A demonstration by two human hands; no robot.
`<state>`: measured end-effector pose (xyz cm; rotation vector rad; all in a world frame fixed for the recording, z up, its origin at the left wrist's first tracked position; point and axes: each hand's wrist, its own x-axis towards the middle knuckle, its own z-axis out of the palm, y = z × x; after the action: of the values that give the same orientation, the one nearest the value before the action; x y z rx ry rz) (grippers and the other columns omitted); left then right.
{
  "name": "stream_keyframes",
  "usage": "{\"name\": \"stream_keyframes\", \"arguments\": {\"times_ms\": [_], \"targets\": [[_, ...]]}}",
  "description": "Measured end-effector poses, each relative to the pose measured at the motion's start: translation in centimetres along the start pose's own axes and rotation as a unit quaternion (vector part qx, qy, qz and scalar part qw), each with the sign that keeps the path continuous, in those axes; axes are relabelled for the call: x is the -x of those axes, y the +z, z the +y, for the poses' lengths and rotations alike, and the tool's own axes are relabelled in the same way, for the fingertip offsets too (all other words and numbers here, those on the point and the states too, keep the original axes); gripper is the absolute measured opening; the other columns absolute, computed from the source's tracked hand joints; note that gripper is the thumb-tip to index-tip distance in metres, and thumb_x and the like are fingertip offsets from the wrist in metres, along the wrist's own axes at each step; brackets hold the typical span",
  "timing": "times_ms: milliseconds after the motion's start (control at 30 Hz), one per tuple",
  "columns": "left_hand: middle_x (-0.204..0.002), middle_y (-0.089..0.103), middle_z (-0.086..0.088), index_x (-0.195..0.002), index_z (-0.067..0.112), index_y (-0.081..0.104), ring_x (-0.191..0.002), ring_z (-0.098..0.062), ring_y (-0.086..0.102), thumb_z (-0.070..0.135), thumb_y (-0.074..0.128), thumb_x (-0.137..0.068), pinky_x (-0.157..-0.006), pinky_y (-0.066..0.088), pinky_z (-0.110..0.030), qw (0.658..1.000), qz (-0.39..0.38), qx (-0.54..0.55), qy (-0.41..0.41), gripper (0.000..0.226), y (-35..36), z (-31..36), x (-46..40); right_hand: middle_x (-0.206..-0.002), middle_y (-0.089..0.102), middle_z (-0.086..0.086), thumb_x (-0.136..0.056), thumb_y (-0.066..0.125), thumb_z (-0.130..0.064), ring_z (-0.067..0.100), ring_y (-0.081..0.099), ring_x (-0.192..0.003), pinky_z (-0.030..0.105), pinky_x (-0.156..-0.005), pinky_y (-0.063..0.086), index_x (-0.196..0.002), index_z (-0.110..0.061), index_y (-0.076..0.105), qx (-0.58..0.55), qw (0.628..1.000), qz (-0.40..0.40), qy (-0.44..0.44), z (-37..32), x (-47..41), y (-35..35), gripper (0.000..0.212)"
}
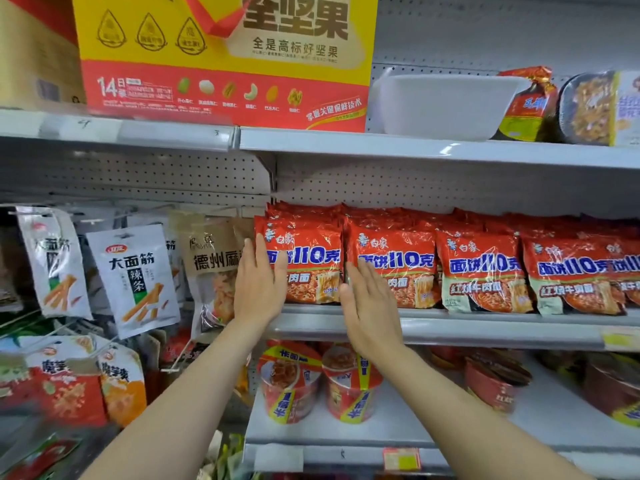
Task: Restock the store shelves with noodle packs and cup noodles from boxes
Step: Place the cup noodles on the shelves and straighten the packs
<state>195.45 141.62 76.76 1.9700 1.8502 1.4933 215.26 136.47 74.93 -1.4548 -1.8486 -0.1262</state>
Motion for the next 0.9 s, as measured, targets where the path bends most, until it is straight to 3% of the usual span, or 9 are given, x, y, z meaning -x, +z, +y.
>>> {"name": "stream_keyframes", "arguments": {"times_ms": [200,400,567,667,767,900], "targets": [[-0.169,-0.003,-0.01,-0.161,0.021,-0.007,-0.155,-0.028,0.003,0.065,0.02,-0.101,-0.124,0.009,-0.046,0.994,-0.049,0.092,-0.036,0.079,-0.6,0.1,-2.6,-0.17,0.009,-0.002,-0.108,0.018,-0.05,0.012,0.003,-0.156,0.035,-0.127,0.003,-0.161,-0.023,0.018,-0.055,0.998,-0.006,0.004,-3.1,-2.3,1.2,0.06],[-0.166,0.02,-0.01,-0.156,0.026,-0.021,-0.15,-0.032,0.029,0.101,0.02,-0.069,-0.119,0.03,-0.054,0.974,-0.133,0.156,-0.1,0.122,-0.6,-2.8,-5.3,-0.169,0.011,-0.002,-0.107,0.022,-0.05,0.012,0.001,-0.156,0.034,-0.126,0.001,-0.161,-0.021,0.019,-0.031,0.999,0.01,0.01,-3.4,-2.6,1.6,0.061],[-0.148,0.053,-0.007,-0.158,0.025,-0.019,-0.127,-0.026,0.058,0.085,0.031,-0.085,-0.11,0.043,-0.045,0.959,-0.162,0.204,-0.109,0.107,-0.8,-2.0,-5.6,-0.17,0.008,-0.002,-0.104,0.02,-0.052,0.011,-0.008,-0.155,0.041,-0.127,-0.004,-0.162,-0.023,0.017,0.035,0.998,0.043,0.004,-1.9,-3.1,1.9,0.065],[-0.141,0.058,-0.005,-0.16,0.024,-0.012,-0.117,-0.024,0.064,0.076,0.034,-0.091,-0.105,0.048,-0.042,0.955,-0.158,0.23,-0.102,0.097,-0.4,-2.0,-6.0,-0.17,0.006,-0.002,-0.106,0.024,-0.051,0.012,-0.009,-0.155,0.04,-0.127,-0.003,-0.161,-0.023,0.017,0.036,0.998,0.043,0.015,-1.4,-3.6,2.0,0.063],[-0.134,0.063,-0.003,-0.158,0.031,0.007,-0.102,-0.018,0.069,0.074,0.038,-0.091,-0.09,0.054,-0.036,0.95,-0.155,0.26,-0.079,0.086,-0.1,-2.2,-6.3,-0.17,0.007,-0.001,-0.106,0.027,-0.05,0.013,-0.007,-0.156,0.039,-0.127,-0.002,-0.161,-0.022,0.018,0.041,0.998,0.044,0.017,-1.1,-3.6,2.2,0.062],[-0.127,0.064,0.002,-0.156,0.034,0.016,-0.091,-0.011,0.067,0.07,0.037,-0.094,-0.076,0.049,-0.023,0.953,-0.155,0.254,-0.066,0.075,-0.1,-2.2,-6.3,-0.17,0.005,-0.001,-0.106,0.027,-0.049,0.013,-0.008,-0.156,0.039,-0.127,-0.002,-0.161,-0.02,0.018,0.044,0.998,0.044,0.013,-0.9,-3.9,2.7,0.063]]}}
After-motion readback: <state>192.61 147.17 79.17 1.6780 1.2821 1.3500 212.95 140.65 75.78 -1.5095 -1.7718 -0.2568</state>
